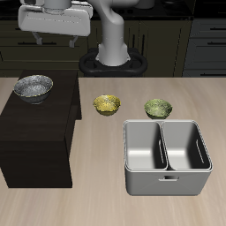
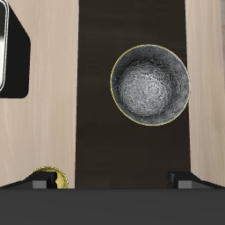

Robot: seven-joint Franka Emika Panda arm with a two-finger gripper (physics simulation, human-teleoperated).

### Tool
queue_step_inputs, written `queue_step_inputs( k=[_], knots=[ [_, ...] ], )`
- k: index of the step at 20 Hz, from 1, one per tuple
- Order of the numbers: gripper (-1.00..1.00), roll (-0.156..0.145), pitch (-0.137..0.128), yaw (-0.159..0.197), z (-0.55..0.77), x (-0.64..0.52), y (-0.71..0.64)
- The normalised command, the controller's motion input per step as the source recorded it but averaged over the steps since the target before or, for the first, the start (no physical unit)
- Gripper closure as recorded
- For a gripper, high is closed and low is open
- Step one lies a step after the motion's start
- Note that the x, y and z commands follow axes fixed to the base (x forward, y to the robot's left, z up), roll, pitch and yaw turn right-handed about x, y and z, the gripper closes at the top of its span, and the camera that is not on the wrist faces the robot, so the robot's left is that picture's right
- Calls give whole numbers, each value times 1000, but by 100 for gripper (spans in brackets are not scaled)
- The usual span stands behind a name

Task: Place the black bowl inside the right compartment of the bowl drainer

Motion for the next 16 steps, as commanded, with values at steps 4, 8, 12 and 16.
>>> queue_step_inputs(
  k=[4,8,12,16],
  knots=[
    [-100,-22,-3,7,43,203,-130],
    [-100,-22,-36,-30,162,298,-263],
    [-100,-22,-16,-43,78,276,-226],
    [-100,-18,-8,-16,26,156,-94]
  ],
)
